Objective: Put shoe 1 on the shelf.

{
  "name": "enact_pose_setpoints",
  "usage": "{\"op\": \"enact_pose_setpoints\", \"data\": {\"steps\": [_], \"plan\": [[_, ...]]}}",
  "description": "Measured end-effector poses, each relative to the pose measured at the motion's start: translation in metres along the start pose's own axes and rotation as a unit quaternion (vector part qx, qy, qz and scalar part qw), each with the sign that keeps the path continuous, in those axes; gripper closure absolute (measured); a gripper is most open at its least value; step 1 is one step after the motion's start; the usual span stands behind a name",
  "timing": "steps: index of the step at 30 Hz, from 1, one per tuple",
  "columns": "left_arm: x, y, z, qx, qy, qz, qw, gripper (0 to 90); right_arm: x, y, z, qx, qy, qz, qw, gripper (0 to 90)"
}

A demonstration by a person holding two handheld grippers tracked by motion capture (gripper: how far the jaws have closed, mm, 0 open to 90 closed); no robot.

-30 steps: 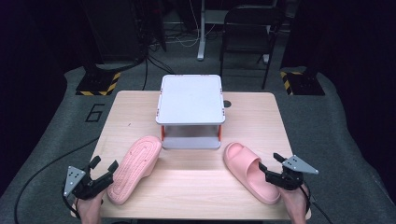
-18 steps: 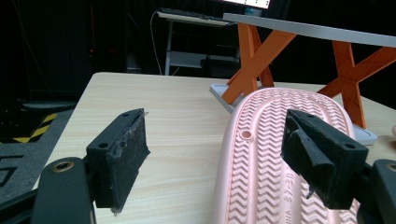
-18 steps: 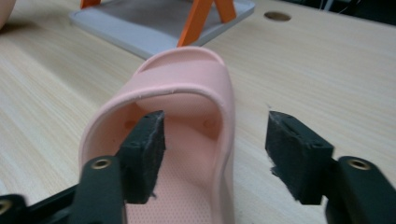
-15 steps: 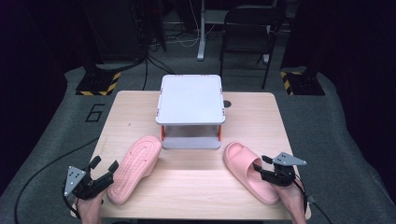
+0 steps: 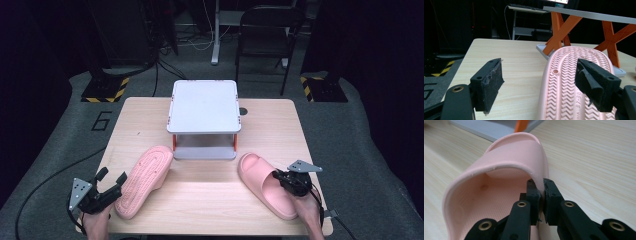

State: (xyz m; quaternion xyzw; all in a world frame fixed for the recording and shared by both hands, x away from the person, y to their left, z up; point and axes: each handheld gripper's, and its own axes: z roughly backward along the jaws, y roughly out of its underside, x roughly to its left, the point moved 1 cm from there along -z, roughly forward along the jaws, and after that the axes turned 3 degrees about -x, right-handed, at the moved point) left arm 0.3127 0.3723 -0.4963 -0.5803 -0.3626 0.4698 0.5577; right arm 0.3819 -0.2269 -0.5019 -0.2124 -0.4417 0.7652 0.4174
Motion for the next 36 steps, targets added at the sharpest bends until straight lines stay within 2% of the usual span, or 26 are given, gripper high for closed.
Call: {"op": "enact_pose_setpoints", "data": {"steps": [1,6,7,11,14,17,19,23,24,25,27,28,30,35,36], "plan": [[0.000,0.000,0.000,0.000,0.000,-0.001,1.0000,22.4,0.004,-0.002,0.000,-0.001,-0.005,0.009,0.9999,84.7],[-0.002,-0.001,0.000,0.000,0.000,-0.003,1.0000,22.4,0.033,-0.020,-0.013,-0.015,-0.018,0.009,0.9997,84.7],[-0.002,-0.001,0.000,-0.001,0.001,-0.004,1.0000,22.3,0.038,-0.025,-0.018,-0.014,-0.019,0.013,0.9996,84.6],[-0.002,-0.004,0.002,-0.006,0.000,-0.003,1.0000,22.4,0.061,-0.048,-0.048,-0.024,-0.013,0.002,0.9996,84.7],[-0.008,-0.013,0.004,-0.015,0.012,-0.003,0.9998,23.7,0.075,-0.062,-0.073,-0.030,-0.003,0.002,0.9996,84.6],[-0.023,-0.031,0.001,-0.033,0.041,-0.008,0.9986,24.7,0.085,-0.069,-0.095,-0.032,0.001,-0.021,0.9992,84.6],[-0.035,-0.045,-0.006,-0.030,0.057,-0.017,0.9978,24.6,0.092,-0.073,-0.106,-0.034,0.005,-0.037,0.9987,84.6],[-0.057,-0.069,-0.030,-0.008,0.093,-0.024,0.9953,23.9,0.102,-0.081,-0.124,-0.045,0.024,-0.048,0.9976,84.6],[-0.062,-0.074,-0.038,0.002,0.102,-0.033,0.9942,23.9,0.104,-0.082,-0.126,-0.045,0.023,-0.054,0.9973,84.6],[-0.068,-0.078,-0.046,0.011,0.106,-0.040,0.9935,23.9,0.106,-0.084,-0.130,-0.047,0.026,-0.049,0.9974,84.6],[-0.079,-0.087,-0.064,0.036,0.117,-0.067,0.9901,23.9,0.110,-0.087,-0.136,-0.048,0.031,-0.053,0.9970,84.5],[-0.089,-0.093,-0.080,0.056,0.126,-0.082,0.9871,23.9,0.111,-0.088,-0.139,-0.050,0.036,-0.052,0.9967,84.5],[-0.093,-0.095,-0.086,0.059,0.127,-0.086,0.9863,24.9,0.113,-0.089,-0.143,-0.047,0.044,-0.055,0.9964,84.5],[-0.108,-0.104,-0.128,0.090,0.144,-0.112,0.9790,28.3,0.116,-0.091,-0.149,-0.062,0.051,-0.076,0.9939,84.4],[-0.109,-0.104,-0.137,0.098,0.143,-0.112,0.9784,28.3,0.116,-0.092,-0.151,-0.063,0.053,-0.080,0.9934,84.3]]}}
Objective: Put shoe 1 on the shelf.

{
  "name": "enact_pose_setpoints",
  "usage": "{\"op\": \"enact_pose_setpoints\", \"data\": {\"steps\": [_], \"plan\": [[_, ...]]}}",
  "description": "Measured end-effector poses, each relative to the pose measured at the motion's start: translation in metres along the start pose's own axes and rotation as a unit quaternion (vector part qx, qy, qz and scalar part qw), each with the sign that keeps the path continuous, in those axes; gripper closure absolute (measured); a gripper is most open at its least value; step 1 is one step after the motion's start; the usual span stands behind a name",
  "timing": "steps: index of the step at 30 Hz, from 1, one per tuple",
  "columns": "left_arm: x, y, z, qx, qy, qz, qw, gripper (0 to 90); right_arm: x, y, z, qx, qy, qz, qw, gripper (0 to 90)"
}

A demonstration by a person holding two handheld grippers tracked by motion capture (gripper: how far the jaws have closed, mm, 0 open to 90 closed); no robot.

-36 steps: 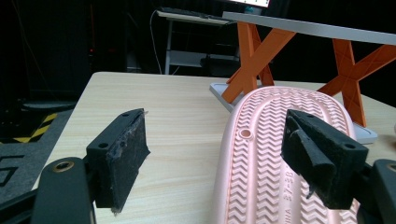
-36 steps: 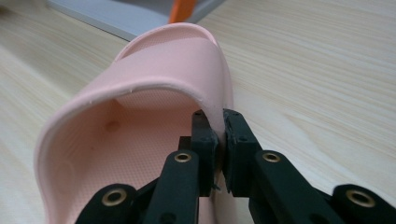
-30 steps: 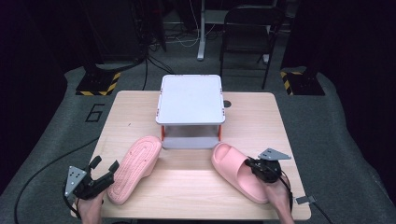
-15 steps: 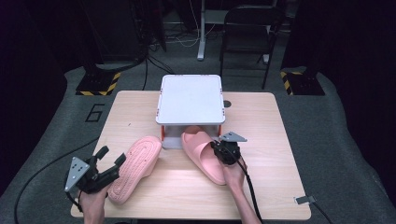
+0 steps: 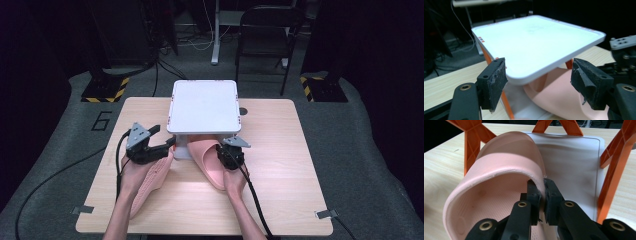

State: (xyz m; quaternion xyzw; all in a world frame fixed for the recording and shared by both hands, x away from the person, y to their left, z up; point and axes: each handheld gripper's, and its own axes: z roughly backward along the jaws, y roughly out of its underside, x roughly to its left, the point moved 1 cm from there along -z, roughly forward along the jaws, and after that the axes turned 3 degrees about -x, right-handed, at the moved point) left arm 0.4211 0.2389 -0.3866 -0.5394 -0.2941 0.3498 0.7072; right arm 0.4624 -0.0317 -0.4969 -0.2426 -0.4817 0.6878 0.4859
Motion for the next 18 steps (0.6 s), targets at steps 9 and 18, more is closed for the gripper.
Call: {"op": "enact_pose_setpoints", "data": {"steps": [9,18], "plan": [[0.007,-0.012,-0.045,0.041,-0.007,0.003,0.9991,30.3,0.016,-0.009,-0.015,0.002,0.007,0.013,0.9999,84.1],[0.011,-0.012,-0.065,0.064,-0.009,0.020,0.9977,32.9,0.021,-0.008,-0.022,0.006,-0.011,0.049,0.9987,70.3]]}}
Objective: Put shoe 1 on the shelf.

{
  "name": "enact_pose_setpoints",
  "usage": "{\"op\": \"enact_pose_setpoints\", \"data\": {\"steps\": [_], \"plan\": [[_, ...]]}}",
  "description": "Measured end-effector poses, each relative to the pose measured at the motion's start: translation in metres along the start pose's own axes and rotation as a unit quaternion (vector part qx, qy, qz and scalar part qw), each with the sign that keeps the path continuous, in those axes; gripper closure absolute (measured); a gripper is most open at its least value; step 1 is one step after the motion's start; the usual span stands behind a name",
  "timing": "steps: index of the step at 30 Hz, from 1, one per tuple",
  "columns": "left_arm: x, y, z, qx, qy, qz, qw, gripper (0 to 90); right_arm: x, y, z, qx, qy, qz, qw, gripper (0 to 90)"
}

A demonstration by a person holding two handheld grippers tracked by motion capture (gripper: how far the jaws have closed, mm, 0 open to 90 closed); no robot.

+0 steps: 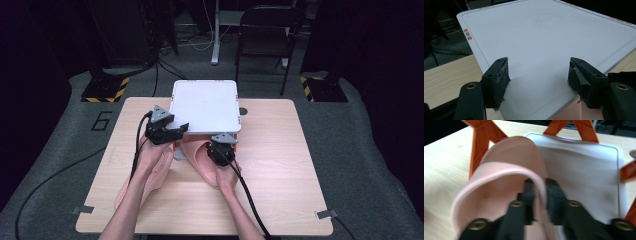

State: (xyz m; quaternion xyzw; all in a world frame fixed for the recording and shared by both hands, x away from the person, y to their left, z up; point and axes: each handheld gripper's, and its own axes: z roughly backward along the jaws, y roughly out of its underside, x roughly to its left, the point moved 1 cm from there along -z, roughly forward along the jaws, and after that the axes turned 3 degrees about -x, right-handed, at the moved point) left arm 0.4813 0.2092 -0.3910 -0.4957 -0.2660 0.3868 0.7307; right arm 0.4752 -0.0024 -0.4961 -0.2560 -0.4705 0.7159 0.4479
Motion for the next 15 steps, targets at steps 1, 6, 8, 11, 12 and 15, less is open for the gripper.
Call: {"op": "enact_pose_setpoints", "data": {"steps": [1,6,8,11,12,15], "plan": [[0.000,0.000,0.000,-0.001,-0.002,-0.002,1.0000,33.1,0.000,-0.001,0.001,-0.001,-0.007,0.010,0.9999,64.3],[0.001,0.000,0.000,-0.001,-0.002,-0.003,1.0000,33.2,-0.005,0.000,0.022,-0.011,-0.023,0.061,0.9978,42.4],[0.001,0.001,0.000,-0.002,-0.003,-0.003,1.0000,33.2,-0.009,0.005,0.036,-0.011,-0.039,0.083,0.9957,34.4],[0.000,0.001,-0.001,-0.002,-0.004,-0.002,1.0000,33.1,-0.018,0.012,0.054,-0.003,-0.067,0.101,0.9926,33.1],[0.000,0.000,-0.001,-0.001,-0.004,-0.002,1.0000,33.2,-0.022,0.015,0.060,-0.002,-0.080,0.105,0.9913,33.1],[0.000,0.000,0.000,-0.001,-0.003,-0.002,1.0000,33.2,-0.035,0.022,0.078,0.004,-0.104,0.107,0.9888,33.1]]}}
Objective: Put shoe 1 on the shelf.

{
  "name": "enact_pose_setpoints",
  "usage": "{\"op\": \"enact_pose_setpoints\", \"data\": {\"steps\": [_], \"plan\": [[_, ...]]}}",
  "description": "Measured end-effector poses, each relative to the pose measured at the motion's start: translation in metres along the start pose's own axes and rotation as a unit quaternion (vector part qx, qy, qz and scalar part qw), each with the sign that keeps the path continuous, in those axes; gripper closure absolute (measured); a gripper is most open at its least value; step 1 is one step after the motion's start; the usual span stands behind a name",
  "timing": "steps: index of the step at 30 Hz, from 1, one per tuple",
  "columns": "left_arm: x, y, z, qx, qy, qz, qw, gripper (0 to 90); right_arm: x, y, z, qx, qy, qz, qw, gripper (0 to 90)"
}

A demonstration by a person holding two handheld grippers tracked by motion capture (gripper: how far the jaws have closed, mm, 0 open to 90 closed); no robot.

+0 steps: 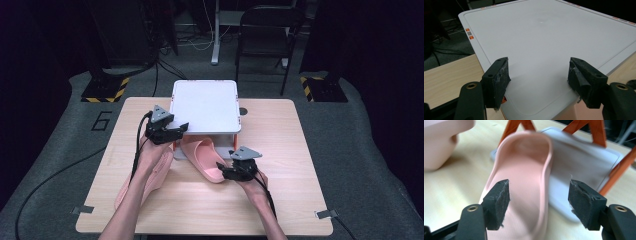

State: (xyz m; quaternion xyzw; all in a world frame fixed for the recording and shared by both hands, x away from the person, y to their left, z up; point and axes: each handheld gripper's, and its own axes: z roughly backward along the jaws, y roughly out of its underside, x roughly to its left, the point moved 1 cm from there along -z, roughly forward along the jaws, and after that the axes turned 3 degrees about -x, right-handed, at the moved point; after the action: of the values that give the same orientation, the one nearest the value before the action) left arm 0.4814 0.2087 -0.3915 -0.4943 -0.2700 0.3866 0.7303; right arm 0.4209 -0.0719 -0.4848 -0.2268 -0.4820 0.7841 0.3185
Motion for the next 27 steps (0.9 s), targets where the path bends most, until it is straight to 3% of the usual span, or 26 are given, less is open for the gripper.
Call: {"op": "enact_pose_setpoints", "data": {"steps": [4,9,12,14,17,21,27], "plan": [[0.001,0.000,-0.001,0.001,0.000,0.001,1.0000,33.1,-0.009,0.019,0.019,0.016,-0.060,-0.022,0.9978,33.6],[0.000,-0.001,-0.001,0.004,0.001,0.000,1.0000,33.1,-0.013,0.036,0.023,0.028,-0.072,-0.031,0.9965,35.5],[0.000,-0.001,-0.001,0.003,0.001,0.000,1.0000,33.1,-0.008,0.039,0.016,0.052,-0.094,-0.001,0.9942,35.8],[0.000,-0.001,-0.001,0.003,0.001,0.001,1.0000,33.1,-0.003,0.041,0.011,0.067,-0.102,0.004,0.9926,34.7],[0.000,-0.001,-0.001,0.004,0.002,-0.001,1.0000,33.1,0.000,0.041,0.004,0.076,-0.101,0.011,0.9919,34.3],[0.000,-0.001,-0.001,0.003,0.001,0.002,1.0000,33.1,0.004,0.032,-0.008,0.061,-0.097,0.013,0.9933,34.8],[0.000,-0.001,-0.001,0.002,0.001,-0.001,1.0000,33.1,0.020,0.014,-0.038,0.058,-0.063,0.025,0.9960,34.6]]}}
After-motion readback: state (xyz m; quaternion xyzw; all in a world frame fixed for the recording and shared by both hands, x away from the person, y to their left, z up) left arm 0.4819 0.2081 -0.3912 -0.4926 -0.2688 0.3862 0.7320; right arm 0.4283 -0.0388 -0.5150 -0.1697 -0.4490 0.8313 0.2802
